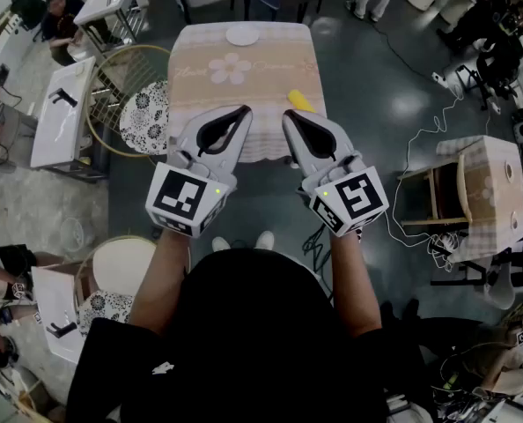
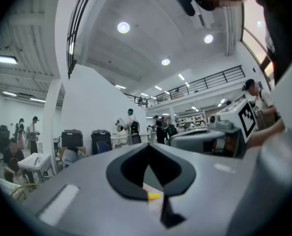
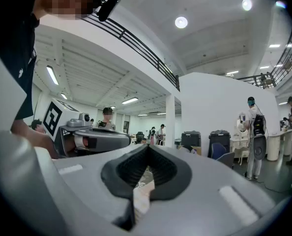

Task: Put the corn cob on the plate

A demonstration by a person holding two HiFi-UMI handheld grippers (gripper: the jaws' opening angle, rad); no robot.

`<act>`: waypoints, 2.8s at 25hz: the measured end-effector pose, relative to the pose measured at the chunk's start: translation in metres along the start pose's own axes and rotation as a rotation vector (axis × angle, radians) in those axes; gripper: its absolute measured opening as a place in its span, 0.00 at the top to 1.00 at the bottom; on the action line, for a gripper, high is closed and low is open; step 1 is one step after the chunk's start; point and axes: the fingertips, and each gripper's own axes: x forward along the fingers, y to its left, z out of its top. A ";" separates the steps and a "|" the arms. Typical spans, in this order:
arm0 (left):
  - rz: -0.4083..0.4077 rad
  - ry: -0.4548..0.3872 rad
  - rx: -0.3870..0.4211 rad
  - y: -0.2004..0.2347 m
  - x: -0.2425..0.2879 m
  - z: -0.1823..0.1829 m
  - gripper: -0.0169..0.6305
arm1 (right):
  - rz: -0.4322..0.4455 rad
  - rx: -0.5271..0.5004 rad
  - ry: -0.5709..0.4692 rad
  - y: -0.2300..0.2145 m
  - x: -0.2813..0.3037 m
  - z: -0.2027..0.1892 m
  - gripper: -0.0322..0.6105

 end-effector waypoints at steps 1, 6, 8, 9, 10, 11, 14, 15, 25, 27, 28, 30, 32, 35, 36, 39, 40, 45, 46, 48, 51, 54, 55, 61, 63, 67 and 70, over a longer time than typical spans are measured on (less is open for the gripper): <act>0.003 0.001 0.003 -0.001 0.000 0.000 0.96 | -0.009 -0.002 -0.002 -0.002 -0.001 0.000 0.95; 0.010 0.003 0.011 -0.005 0.004 0.000 0.96 | -0.049 -0.026 -0.011 -0.011 -0.008 -0.001 0.95; 0.013 0.002 0.010 -0.008 0.007 0.002 0.96 | -0.043 -0.017 -0.017 -0.013 -0.009 -0.002 0.95; 0.017 0.008 -0.002 -0.009 0.007 0.003 0.96 | -0.041 -0.014 -0.017 -0.013 -0.010 -0.002 0.95; 0.021 0.016 -0.018 -0.012 0.008 0.004 0.96 | -0.038 -0.014 -0.016 -0.014 -0.011 -0.003 0.95; 0.024 0.019 -0.023 -0.013 0.009 0.004 0.96 | -0.035 -0.014 -0.014 -0.015 -0.011 -0.004 0.95; 0.034 0.006 -0.002 -0.015 0.013 0.003 0.96 | -0.026 -0.007 -0.012 -0.018 -0.014 -0.006 0.95; 0.037 0.008 -0.002 -0.016 0.014 0.002 0.96 | -0.025 -0.005 -0.011 -0.020 -0.016 -0.007 0.95; 0.063 0.055 0.043 -0.037 0.033 -0.012 0.96 | -0.005 -0.017 0.014 -0.043 -0.036 -0.023 0.95; 0.070 0.062 0.049 -0.041 0.037 -0.014 0.96 | -0.002 -0.014 0.017 -0.048 -0.041 -0.027 0.95; 0.074 0.063 0.045 -0.043 0.038 -0.014 0.96 | 0.000 -0.014 0.019 -0.051 -0.044 -0.028 0.95; 0.084 0.066 0.038 -0.044 0.040 -0.014 0.96 | 0.004 -0.012 0.020 -0.056 -0.046 -0.031 0.95; 0.095 0.066 0.038 -0.044 0.042 -0.013 0.96 | 0.006 -0.004 0.020 -0.062 -0.047 -0.033 0.95; 0.113 0.069 0.031 -0.045 0.043 -0.013 0.96 | 0.000 0.007 0.020 -0.069 -0.051 -0.036 0.95; 0.118 0.071 0.027 -0.045 0.043 -0.012 0.96 | -0.001 0.010 0.017 -0.069 -0.052 -0.036 0.95; 0.127 0.079 0.032 -0.045 0.044 -0.013 0.96 | -0.002 0.023 0.012 -0.072 -0.054 -0.038 0.95; 0.125 0.082 0.041 -0.046 0.044 -0.015 0.96 | -0.002 0.031 0.012 -0.073 -0.054 -0.040 0.95; 0.112 0.095 0.045 -0.044 0.047 -0.022 0.96 | -0.003 0.034 0.019 -0.076 -0.050 -0.044 0.95; 0.112 0.094 0.040 -0.041 0.047 -0.022 0.96 | -0.003 0.031 0.022 -0.075 -0.048 -0.044 0.95; 0.114 0.092 0.033 -0.036 0.047 -0.023 0.96 | -0.001 0.027 0.030 -0.076 -0.044 -0.045 0.95; 0.123 0.084 0.018 -0.029 0.052 -0.026 0.96 | 0.000 0.024 0.037 -0.079 -0.038 -0.048 0.95; 0.129 0.077 0.010 -0.020 0.056 -0.027 0.96 | 0.004 0.023 0.042 -0.081 -0.031 -0.052 0.95; 0.129 0.077 0.010 -0.017 0.058 -0.028 0.96 | 0.004 0.023 0.044 -0.083 -0.028 -0.053 0.95; 0.116 0.089 0.014 0.008 0.072 -0.034 0.96 | -0.006 0.028 0.053 -0.097 -0.002 -0.057 0.95; 0.108 0.093 0.019 0.017 0.077 -0.035 0.96 | -0.008 0.028 0.054 -0.101 0.009 -0.057 0.95; 0.103 0.094 0.022 0.036 0.085 -0.037 0.96 | 0.006 0.021 0.061 -0.103 0.030 -0.059 0.95; 0.103 0.089 0.010 0.054 0.092 -0.040 0.96 | 0.008 0.020 0.070 -0.106 0.047 -0.065 0.95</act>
